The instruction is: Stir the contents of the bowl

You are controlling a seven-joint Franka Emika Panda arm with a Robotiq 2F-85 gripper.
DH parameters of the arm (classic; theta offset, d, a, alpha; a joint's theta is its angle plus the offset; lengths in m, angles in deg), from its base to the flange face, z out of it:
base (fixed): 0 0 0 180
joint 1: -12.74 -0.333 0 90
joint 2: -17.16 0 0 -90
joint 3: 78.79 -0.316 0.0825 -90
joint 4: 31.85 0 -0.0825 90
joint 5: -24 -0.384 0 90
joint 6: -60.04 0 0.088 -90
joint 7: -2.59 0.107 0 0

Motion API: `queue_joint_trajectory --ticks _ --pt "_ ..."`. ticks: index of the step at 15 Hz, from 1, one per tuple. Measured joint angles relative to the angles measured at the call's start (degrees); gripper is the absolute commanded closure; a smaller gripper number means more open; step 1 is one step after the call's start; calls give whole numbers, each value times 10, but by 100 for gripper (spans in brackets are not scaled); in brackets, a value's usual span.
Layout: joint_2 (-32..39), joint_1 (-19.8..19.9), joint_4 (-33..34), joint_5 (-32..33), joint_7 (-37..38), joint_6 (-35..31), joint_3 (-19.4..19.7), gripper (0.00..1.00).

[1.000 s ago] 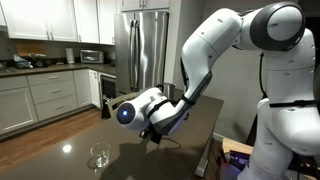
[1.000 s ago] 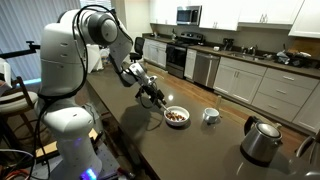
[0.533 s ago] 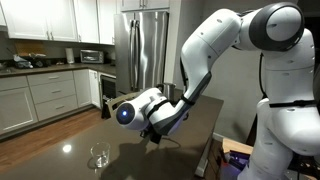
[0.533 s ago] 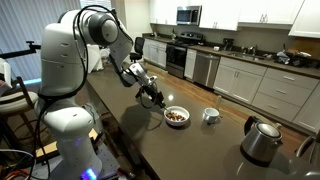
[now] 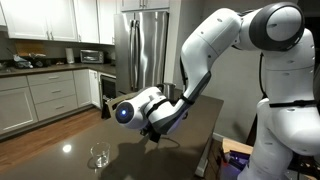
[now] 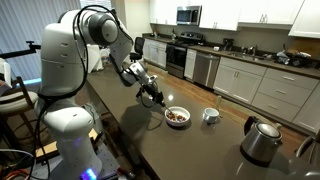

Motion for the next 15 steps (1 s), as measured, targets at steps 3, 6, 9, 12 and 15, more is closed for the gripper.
queue_joint_trajectory --ticks 3,6,9,12,15 --pt "-2 0 1 -1 0 2 0 96" --pt "-12 0 1 -19 -17 2 -1 96" --pt "-36 1 1 -67 -59 2 -5 96" --pt "-72 2 1 -123 -112 2 -6 96" --pt "-112 10 2 -174 -168 2 -4 96"
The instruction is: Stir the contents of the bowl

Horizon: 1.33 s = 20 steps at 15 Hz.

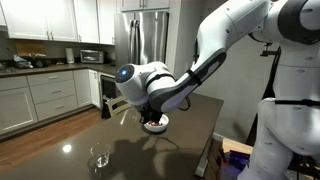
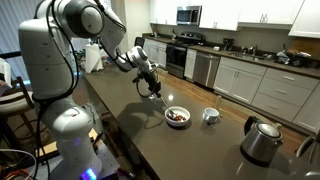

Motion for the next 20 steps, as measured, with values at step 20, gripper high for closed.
queue_joint_trajectory --ticks 20 --pt "-36 58 23 -200 -180 -18 45 96"
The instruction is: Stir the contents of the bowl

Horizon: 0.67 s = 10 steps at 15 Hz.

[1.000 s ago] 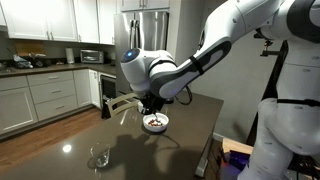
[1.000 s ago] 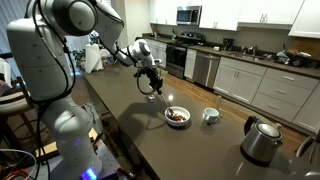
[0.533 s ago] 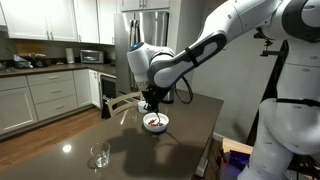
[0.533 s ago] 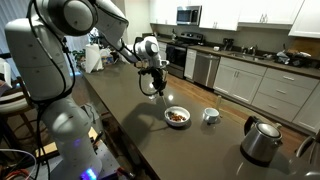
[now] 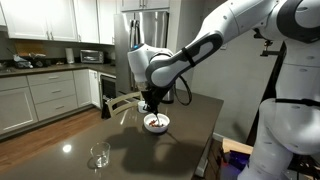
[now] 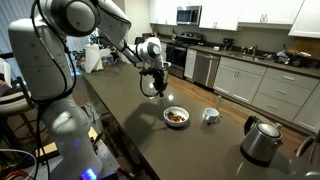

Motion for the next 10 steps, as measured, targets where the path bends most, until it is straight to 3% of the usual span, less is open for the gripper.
queue_joint_trajectory --ticks 10 --pt "14 -5 2 -1 0 -28 -10 96"
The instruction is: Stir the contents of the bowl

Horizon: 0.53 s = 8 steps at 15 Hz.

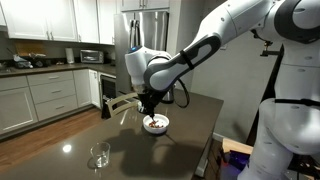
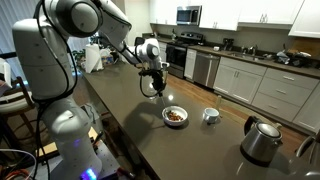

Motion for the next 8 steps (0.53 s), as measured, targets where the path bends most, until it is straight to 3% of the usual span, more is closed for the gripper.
queue_joint_trajectory --ticks 8 --pt "20 -4 39 -20 0 -2 -9 95"
